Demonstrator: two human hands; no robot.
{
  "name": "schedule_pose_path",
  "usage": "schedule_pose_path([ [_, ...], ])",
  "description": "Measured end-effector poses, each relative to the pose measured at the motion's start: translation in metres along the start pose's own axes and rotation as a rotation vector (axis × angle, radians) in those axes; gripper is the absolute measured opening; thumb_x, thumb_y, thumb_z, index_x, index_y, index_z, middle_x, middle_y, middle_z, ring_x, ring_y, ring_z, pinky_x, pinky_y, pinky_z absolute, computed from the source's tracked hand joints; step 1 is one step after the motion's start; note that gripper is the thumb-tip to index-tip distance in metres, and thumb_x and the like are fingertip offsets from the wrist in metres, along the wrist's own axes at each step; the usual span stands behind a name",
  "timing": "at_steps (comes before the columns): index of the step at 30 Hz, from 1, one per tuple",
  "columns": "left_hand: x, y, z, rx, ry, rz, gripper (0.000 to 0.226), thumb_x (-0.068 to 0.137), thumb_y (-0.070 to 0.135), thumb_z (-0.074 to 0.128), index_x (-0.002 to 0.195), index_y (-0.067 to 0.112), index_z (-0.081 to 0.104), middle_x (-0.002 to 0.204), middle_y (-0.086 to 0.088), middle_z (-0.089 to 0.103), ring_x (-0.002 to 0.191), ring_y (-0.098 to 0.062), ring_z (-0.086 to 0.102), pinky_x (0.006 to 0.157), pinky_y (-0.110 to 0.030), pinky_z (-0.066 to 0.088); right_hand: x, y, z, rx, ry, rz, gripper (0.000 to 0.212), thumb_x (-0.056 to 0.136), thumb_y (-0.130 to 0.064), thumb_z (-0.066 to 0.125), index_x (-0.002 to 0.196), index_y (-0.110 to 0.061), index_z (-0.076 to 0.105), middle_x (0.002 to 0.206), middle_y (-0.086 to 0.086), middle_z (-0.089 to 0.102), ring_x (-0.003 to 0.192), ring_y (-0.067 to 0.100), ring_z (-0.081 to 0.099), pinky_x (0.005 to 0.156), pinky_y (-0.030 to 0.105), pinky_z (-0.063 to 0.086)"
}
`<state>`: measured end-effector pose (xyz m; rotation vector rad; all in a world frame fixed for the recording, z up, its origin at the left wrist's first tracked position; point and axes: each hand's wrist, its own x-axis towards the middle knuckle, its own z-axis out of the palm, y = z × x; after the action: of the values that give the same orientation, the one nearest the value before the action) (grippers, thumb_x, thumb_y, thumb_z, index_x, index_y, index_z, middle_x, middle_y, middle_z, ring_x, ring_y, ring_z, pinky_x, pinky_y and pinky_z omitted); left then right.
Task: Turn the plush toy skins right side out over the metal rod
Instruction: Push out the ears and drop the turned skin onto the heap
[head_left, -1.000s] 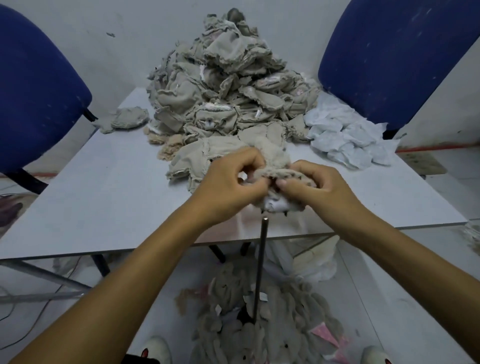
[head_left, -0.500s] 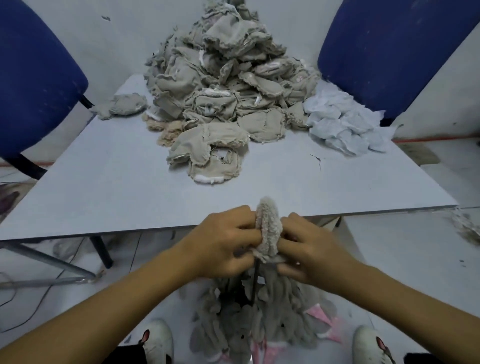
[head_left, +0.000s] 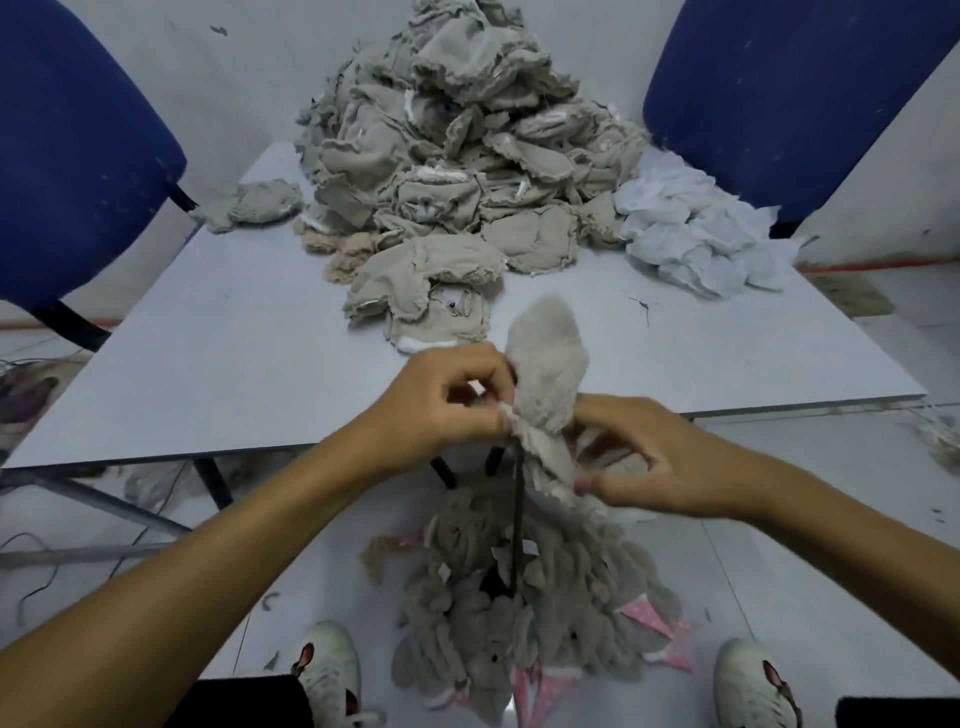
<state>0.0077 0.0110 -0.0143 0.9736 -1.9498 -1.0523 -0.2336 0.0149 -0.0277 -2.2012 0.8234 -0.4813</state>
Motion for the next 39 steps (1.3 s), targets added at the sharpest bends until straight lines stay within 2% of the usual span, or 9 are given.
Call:
schedule_pose_path([
  [5,0.031,0.021,-0.005,-0.298,0.079,0.010,0.008,0.079,0.007,0.064,0.078,0.006,0.056,0.068,-0.008,0.057,0.061,-0.024,0.057,0.059,-0.034,0.050,0.014,-0.020,-0.041,0.234,0.103,-0.057,0.015,0.085,-0.019,0.074,0.099,-0.016,0.070,0.097,0.003,0.068,0.093,0.019,0.065,0.082,0.029,0.055],
  [10,0.047,0.025,0.011,-0.307,0.156,-0.073,0.009,0.078,0.011,0.060,0.073,0.010,0.052,0.060,0.003,0.052,0.053,-0.012,0.048,0.052,-0.025,0.041,0.028,-0.012,-0.031,0.229,0.456,0.043,0.008,0.075,-0.011,0.070,0.077,-0.006,0.064,0.074,0.006,0.065,0.071,0.016,0.063,0.067,0.044,0.055],
  [14,0.052,0.026,0.022,-0.350,0.190,-0.145,0.013,0.076,0.016,0.061,0.073,0.013,0.049,0.063,-0.005,0.052,0.054,-0.017,0.049,0.051,-0.025,0.039,0.043,-0.008,-0.025,0.157,0.746,0.172,0.012,0.066,-0.022,0.064,0.058,-0.026,0.057,0.054,-0.008,0.054,0.055,0.010,0.048,0.054,0.033,0.042],
  [17,0.048,0.023,0.028,-0.220,0.193,-0.096,0.020,0.078,0.013,0.069,0.077,0.011,0.049,0.069,-0.020,0.052,0.058,-0.022,0.053,0.052,-0.028,0.043,0.051,-0.005,-0.022,0.070,0.836,0.246,0.008,0.062,-0.024,0.061,0.056,-0.025,0.055,0.050,-0.013,0.049,0.050,0.003,0.041,0.049,0.020,0.032],
  [23,0.054,0.024,0.028,0.127,0.208,-0.061,0.018,0.073,0.014,0.074,0.076,0.016,0.057,0.067,0.008,0.054,0.057,-0.004,0.049,0.055,-0.016,0.041,0.069,0.009,-0.012,0.069,0.938,0.397,0.020,0.072,-0.002,0.059,0.061,-0.017,0.053,0.051,-0.006,0.045,0.051,0.009,0.036,0.047,0.019,0.027],
  [27,0.065,0.018,0.012,0.019,0.202,-0.178,0.026,0.079,0.003,0.076,0.067,0.017,0.058,0.061,-0.004,0.055,0.056,-0.015,0.050,0.054,-0.025,0.041,0.081,0.003,-0.007,0.194,0.853,0.487,0.031,0.077,-0.003,0.060,0.057,-0.020,0.045,0.050,-0.010,0.042,0.053,0.009,0.037,0.051,0.025,0.031],
  [32,0.075,0.009,0.003,-0.223,0.357,-0.245,0.032,0.081,-0.012,0.062,0.061,0.012,0.054,0.047,0.004,0.050,0.041,-0.008,0.046,0.042,-0.020,0.037,0.066,-0.006,-0.026,0.991,0.440,0.351,0.024,0.089,-0.005,0.061,0.068,-0.014,0.067,0.072,0.008,0.064,0.070,0.019,0.062,0.055,0.025,0.053],
  [35,0.082,0.001,0.014,-0.218,0.470,-0.273,0.028,0.078,-0.002,0.067,0.059,0.016,0.056,0.048,0.005,0.052,0.046,-0.011,0.047,0.048,-0.023,0.038,0.050,0.001,-0.030,0.751,0.282,0.269,0.013,0.084,-0.010,0.071,0.093,-0.002,0.067,0.092,0.020,0.070,0.086,0.024,0.070,0.070,0.031,0.059],
  [39,0.087,-0.004,0.033,-0.182,0.500,-0.312,0.027,0.072,0.009,0.069,0.051,0.021,0.057,0.052,0.004,0.054,0.055,-0.020,0.050,0.052,-0.027,0.041,0.046,0.012,-0.027,0.330,0.526,0.258,0.021,0.082,-0.015,0.079,0.080,-0.001,0.064,0.070,0.014,0.067,0.067,0.020,0.066,0.070,0.042,0.060],
])
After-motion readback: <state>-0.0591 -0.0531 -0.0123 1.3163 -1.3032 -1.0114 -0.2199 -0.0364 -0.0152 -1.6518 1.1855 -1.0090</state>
